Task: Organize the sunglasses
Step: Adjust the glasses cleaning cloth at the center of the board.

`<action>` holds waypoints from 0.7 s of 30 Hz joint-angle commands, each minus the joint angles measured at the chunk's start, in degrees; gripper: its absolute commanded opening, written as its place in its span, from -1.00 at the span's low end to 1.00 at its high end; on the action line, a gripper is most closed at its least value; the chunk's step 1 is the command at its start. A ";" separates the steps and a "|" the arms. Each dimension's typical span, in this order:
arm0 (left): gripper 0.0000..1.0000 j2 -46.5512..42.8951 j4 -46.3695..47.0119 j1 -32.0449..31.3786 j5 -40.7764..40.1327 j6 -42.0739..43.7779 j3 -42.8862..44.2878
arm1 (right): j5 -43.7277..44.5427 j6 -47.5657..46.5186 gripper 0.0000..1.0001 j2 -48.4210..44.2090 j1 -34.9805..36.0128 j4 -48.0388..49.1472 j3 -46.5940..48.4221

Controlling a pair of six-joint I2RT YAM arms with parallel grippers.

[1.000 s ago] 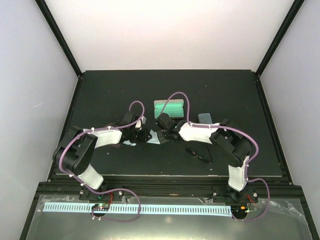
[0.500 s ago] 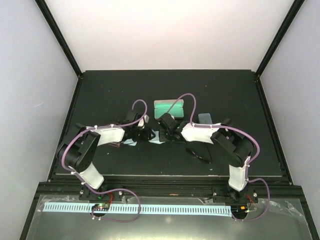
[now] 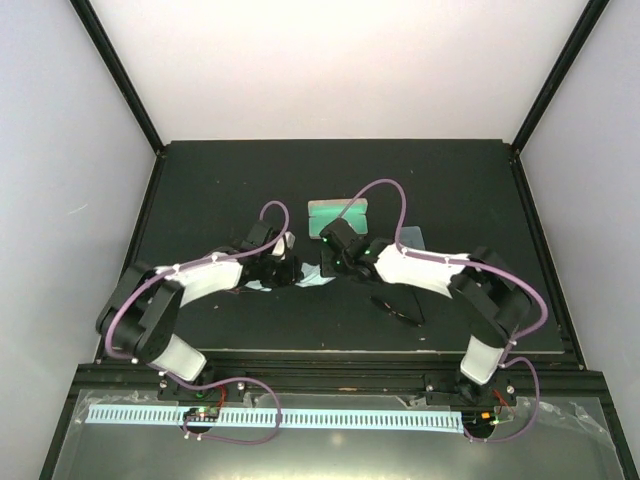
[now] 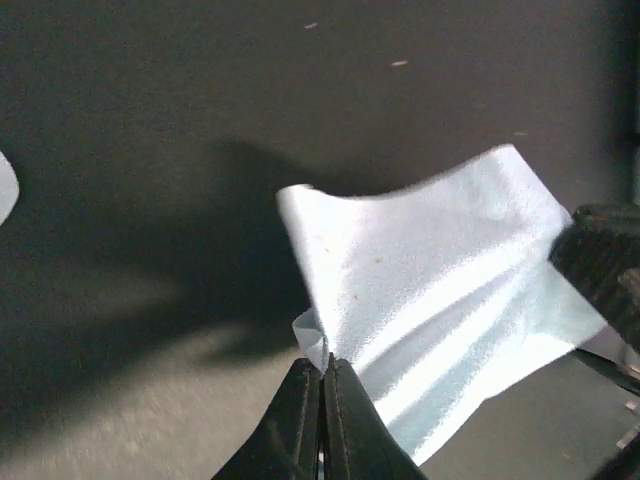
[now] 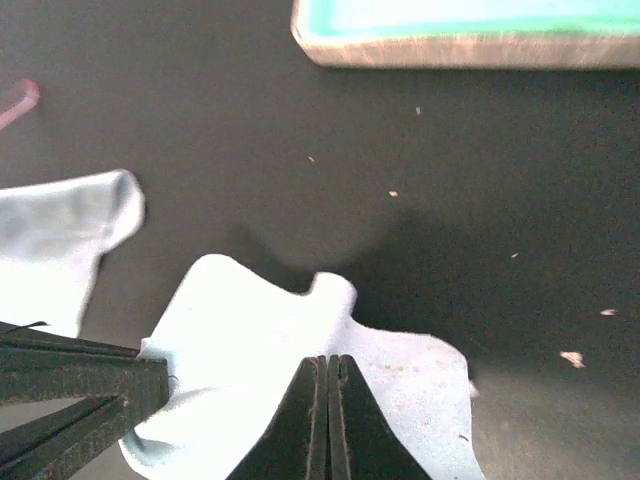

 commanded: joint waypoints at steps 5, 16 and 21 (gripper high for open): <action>-0.97 -13.94 -7.95 -0.96 4.24 0.78 -3.63 | 0.72 -6.05 -0.98 -11.02 -0.05 -5.35 -2.80; -0.97 -12.86 -6.85 -0.97 0.81 -0.48 -5.52 | 0.65 -8.96 -0.98 -5.88 0.79 -10.95 1.52; -0.97 -6.05 -1.37 -0.62 -4.13 -1.38 -3.03 | 6.75 -11.72 -0.98 2.35 0.66 -7.26 7.76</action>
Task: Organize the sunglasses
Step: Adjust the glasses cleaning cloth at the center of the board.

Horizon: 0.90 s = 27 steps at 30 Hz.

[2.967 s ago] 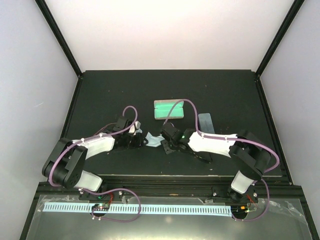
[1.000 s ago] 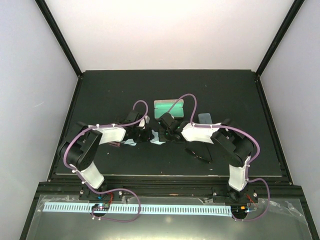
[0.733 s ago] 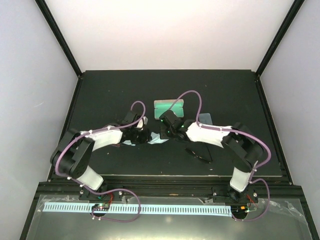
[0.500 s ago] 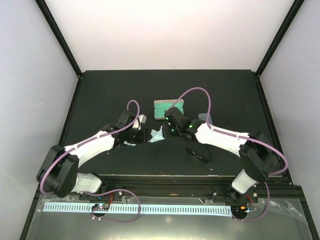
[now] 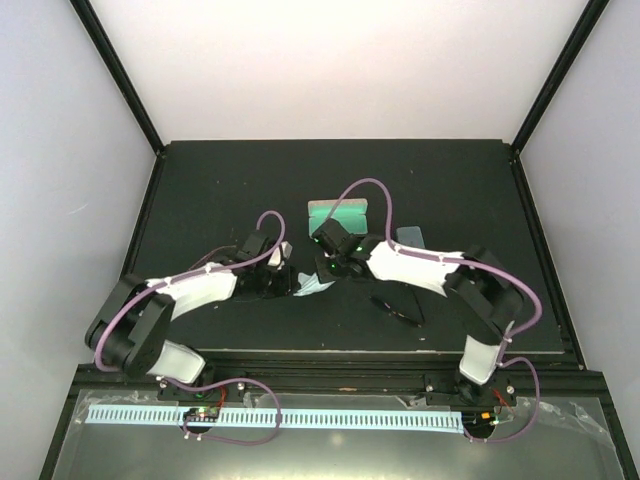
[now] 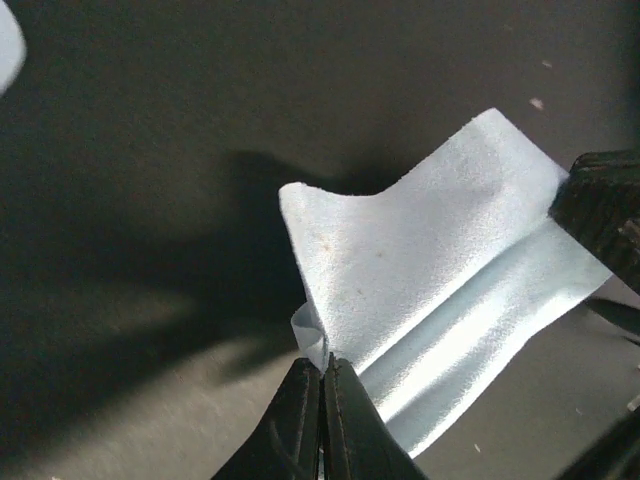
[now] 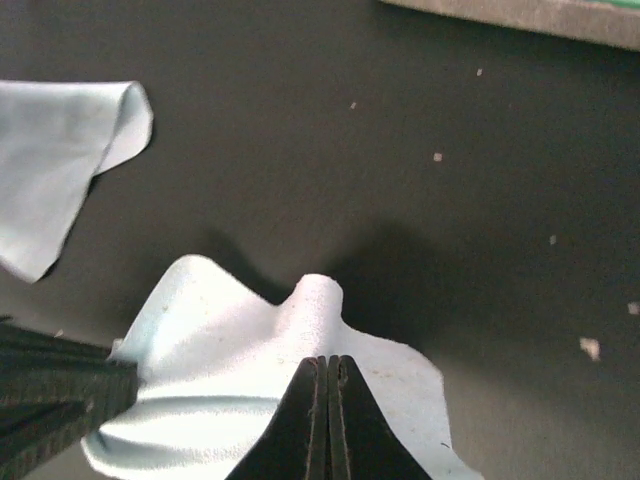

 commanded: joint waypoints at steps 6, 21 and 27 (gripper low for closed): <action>-0.97 6.67 3.57 0.23 -11.55 -0.69 6.34 | 17.16 -5.50 -0.94 8.96 -0.71 5.82 8.36; -0.61 7.85 2.83 2.02 -13.33 -1.22 5.88 | 9.01 -0.24 -0.11 3.41 -0.72 3.31 -0.85; -0.43 9.08 1.63 3.79 -12.89 0.80 7.60 | 9.71 1.12 -0.14 4.67 -0.84 3.23 -0.36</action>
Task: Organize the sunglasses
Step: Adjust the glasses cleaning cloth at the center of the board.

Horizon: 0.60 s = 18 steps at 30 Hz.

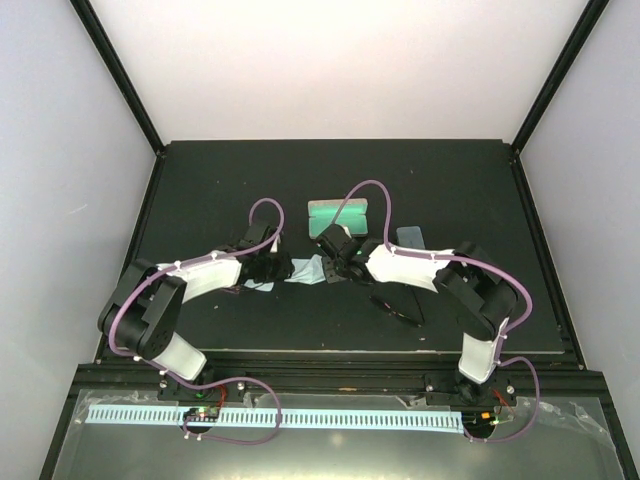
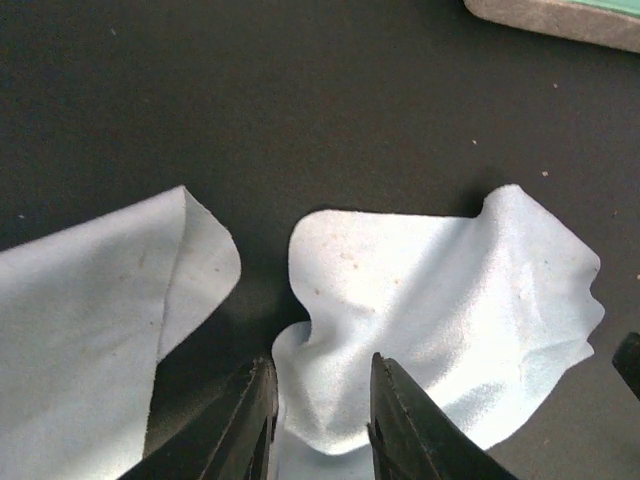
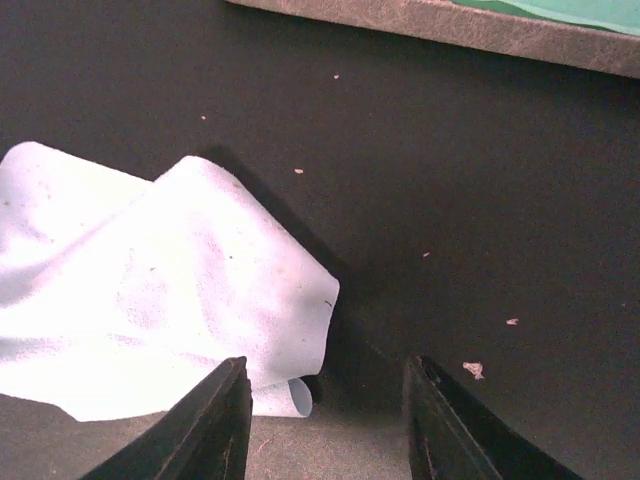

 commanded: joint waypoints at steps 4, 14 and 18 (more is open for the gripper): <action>-0.32 1.80 -1.38 2.61 0.63 4.03 4.36 | 1.35 5.14 -0.23 1.09 -1.62 1.70 2.04; -0.26 10.53 -5.22 2.57 4.63 7.34 9.84 | -4.23 5.39 -0.15 7.06 -2.53 1.96 5.29; -0.35 12.17 -5.12 2.49 7.15 7.94 10.31 | -6.07 4.79 -0.18 8.40 -2.59 2.30 5.38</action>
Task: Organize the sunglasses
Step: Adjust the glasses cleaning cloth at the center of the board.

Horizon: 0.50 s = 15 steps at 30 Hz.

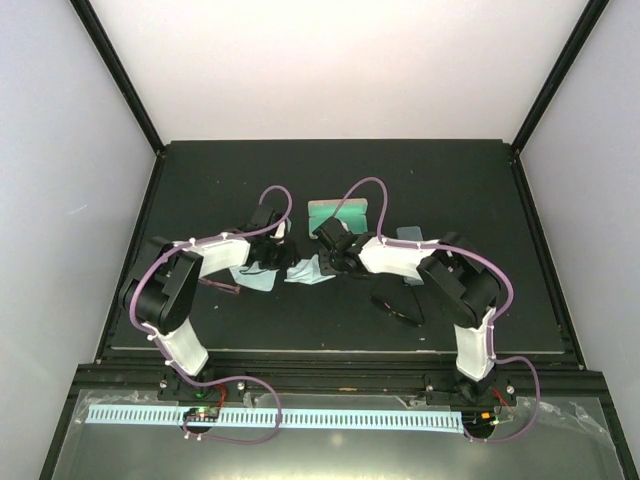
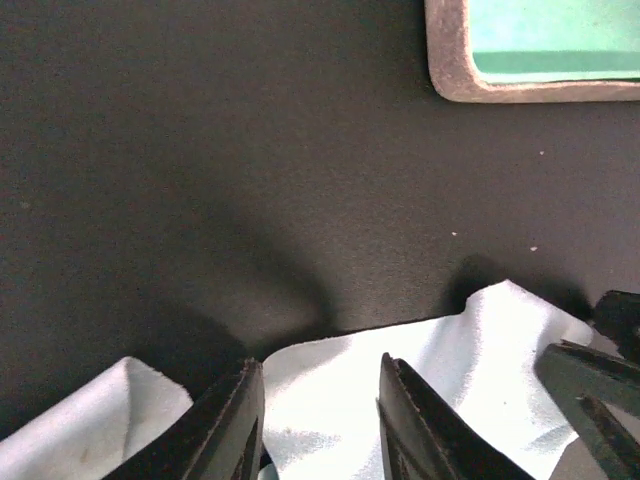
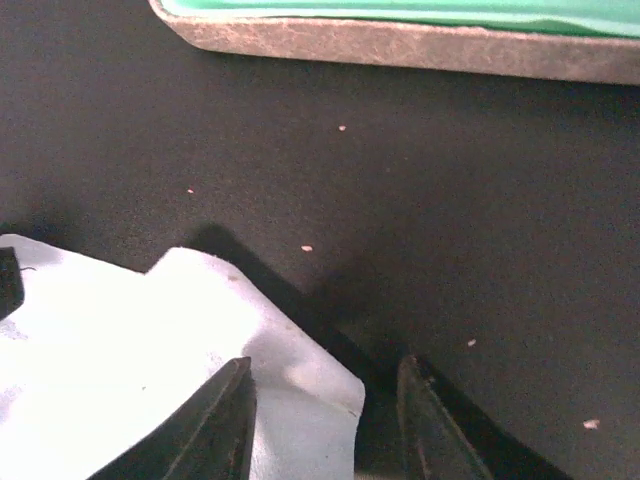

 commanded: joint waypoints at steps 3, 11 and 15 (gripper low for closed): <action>-0.47 3.61 -3.29 -0.07 4.03 2.57 1.90 | -3.17 0.14 -0.31 2.76 -0.09 0.88 1.10; -0.97 3.90 -3.54 -0.13 4.90 3.04 2.13 | -3.32 -0.45 -0.89 1.86 -0.03 1.34 1.07; -0.97 0.20 -2.54 -0.16 5.13 3.02 1.39 | -3.06 -1.35 -0.98 -1.04 -0.02 3.01 -0.04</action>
